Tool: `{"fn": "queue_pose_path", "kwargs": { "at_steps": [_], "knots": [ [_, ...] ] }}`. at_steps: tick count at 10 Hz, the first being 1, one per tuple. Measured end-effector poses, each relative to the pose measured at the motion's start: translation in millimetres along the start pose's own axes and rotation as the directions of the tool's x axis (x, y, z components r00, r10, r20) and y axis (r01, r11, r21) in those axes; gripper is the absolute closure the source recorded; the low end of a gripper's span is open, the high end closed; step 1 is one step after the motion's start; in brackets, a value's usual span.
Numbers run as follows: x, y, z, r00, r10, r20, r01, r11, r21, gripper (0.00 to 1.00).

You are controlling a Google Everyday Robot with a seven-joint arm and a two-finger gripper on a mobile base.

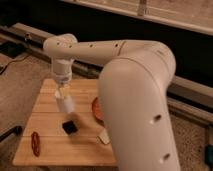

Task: Place the ceramic cup over the eraser

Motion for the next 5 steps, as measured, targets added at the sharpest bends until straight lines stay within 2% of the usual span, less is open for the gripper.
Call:
{"fn": "queue_pose_path", "kwargs": {
  "at_steps": [5],
  "knots": [
    [8.9,73.6,-40.6,0.999,0.025,0.042,-0.027,0.999,0.037,1.00]
  ]
}}
